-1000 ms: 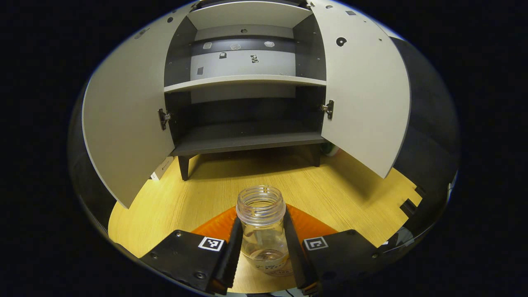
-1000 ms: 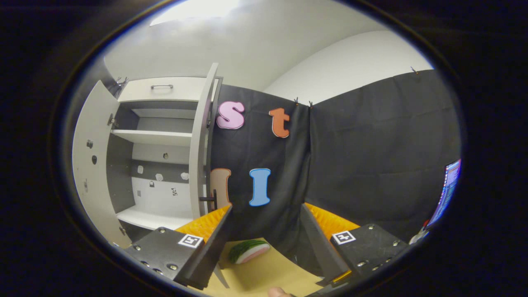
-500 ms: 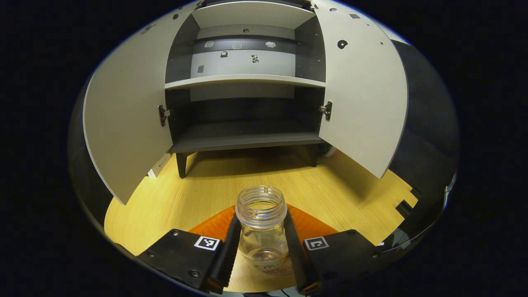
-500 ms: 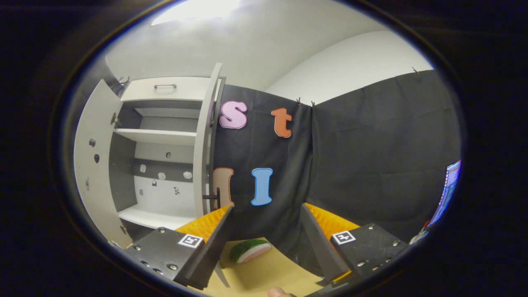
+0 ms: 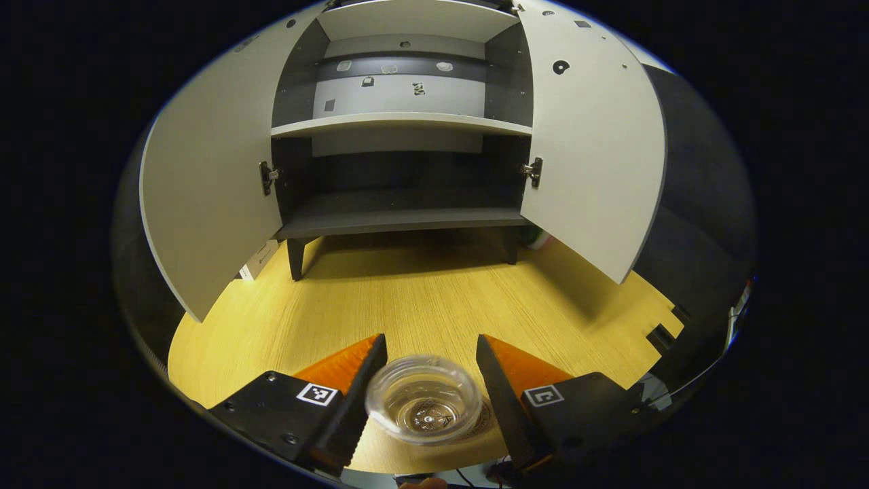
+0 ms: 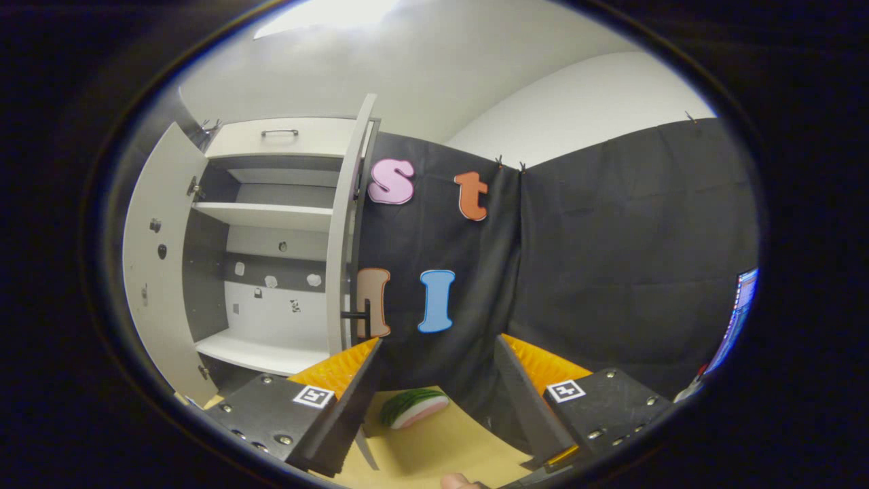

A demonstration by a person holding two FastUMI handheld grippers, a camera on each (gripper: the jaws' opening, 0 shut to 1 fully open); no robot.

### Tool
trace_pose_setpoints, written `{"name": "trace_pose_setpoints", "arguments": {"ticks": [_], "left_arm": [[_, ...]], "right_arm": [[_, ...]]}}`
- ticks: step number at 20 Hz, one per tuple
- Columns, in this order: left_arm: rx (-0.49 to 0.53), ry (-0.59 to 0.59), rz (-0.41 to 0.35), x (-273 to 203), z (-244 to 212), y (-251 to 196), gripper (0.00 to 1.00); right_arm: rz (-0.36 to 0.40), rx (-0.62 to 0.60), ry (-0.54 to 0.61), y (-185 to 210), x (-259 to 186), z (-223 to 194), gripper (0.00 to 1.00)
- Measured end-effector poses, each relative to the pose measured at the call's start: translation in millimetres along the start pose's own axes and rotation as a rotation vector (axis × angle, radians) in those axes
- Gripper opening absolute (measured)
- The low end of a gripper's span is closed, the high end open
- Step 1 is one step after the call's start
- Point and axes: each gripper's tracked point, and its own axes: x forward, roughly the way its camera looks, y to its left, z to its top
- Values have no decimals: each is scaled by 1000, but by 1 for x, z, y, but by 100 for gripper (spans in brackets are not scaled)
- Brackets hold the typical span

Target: Grasp the bottle in the cabinet with the left hand and place it on the coaster, then close the right door with the right hand and the left door with the left hand.

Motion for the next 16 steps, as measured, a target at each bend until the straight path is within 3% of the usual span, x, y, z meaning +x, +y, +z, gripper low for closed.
{"name": "trace_pose_setpoints", "arguments": {"ticks": [11, 15, 16], "left_arm": [[-29, -27, 0, -2, 18, 2, 85], [-2, -113, -7, -20, 62, -3, 86], [4, -142, 3, -25, 75, 0, 91]], "right_arm": [[24, 2, 6, 12, 13, -7, 98], [28, -1, 19, 16, 21, -19, 98], [28, 2, 26, 16, 23, -24, 98]]}}
